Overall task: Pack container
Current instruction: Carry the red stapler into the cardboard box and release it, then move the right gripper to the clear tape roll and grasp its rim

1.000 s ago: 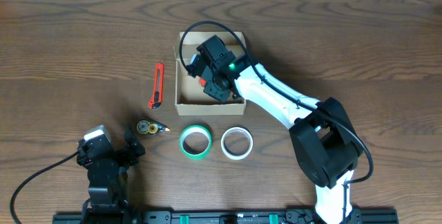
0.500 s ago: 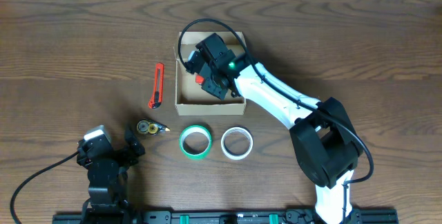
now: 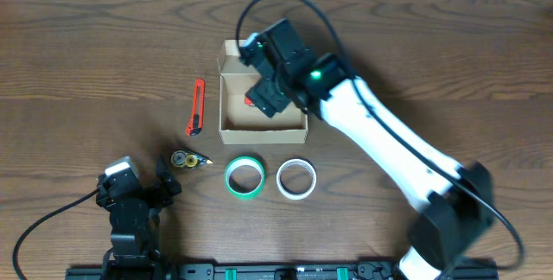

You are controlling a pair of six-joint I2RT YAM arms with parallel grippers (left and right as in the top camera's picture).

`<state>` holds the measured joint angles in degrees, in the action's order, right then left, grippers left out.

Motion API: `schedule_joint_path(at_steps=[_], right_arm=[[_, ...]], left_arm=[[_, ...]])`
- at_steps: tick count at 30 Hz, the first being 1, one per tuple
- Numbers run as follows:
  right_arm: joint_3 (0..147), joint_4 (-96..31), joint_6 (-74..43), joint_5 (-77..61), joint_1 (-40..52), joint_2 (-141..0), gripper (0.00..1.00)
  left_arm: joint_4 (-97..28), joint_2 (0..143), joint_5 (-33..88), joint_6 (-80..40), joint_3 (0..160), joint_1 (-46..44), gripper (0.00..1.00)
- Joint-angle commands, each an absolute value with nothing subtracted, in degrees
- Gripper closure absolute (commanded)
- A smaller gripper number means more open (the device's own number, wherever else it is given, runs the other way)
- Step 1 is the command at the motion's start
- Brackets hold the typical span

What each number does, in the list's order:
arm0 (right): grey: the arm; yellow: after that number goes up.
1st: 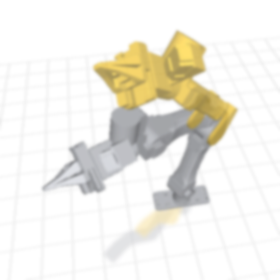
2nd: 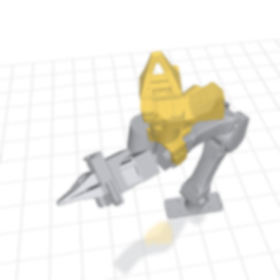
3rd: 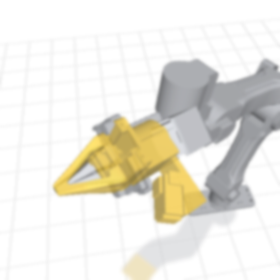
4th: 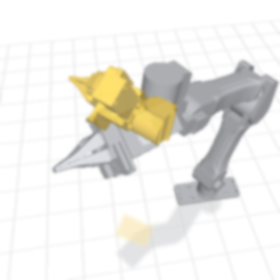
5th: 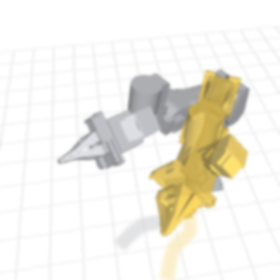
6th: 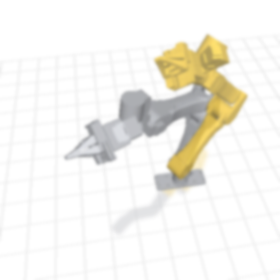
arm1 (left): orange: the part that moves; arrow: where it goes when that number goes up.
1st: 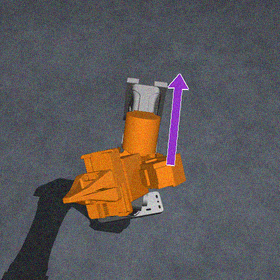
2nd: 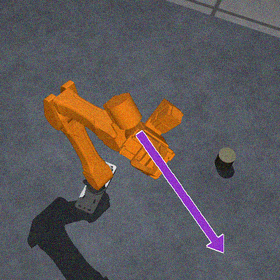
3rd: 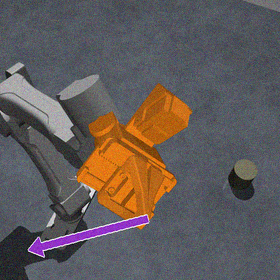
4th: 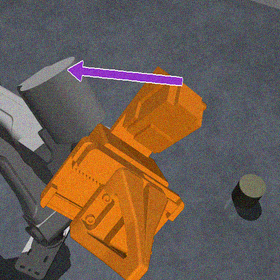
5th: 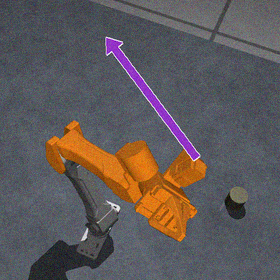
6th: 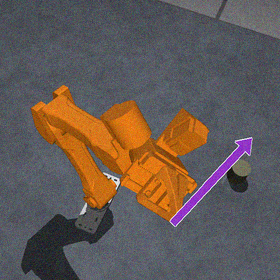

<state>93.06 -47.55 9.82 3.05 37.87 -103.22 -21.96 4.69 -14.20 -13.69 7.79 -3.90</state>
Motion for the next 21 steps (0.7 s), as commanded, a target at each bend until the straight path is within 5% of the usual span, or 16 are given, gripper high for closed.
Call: schedule_joint_path(at_steps=[1, 7, 21], right_arm=[[94.0, -52.8, -1.2, 3.7, 37.8, -96.5, 0.01], [84.7, -61.2, -13.5, 9.4, 38.0, -84.9, 0.01], [49.5, -50.4, -48.3, 8.8, 41.5, -73.3, 0.02]], left_arm=[[-22.0, 4.2, -15.4, -13.3, 6.5, -3.9, 0.05], [-22.0, 4.2, -15.4, -13.3, 6.5, -3.9, 0.05], [-22.0, 4.2, -15.4, -13.3, 6.5, -3.9, 0.05]])
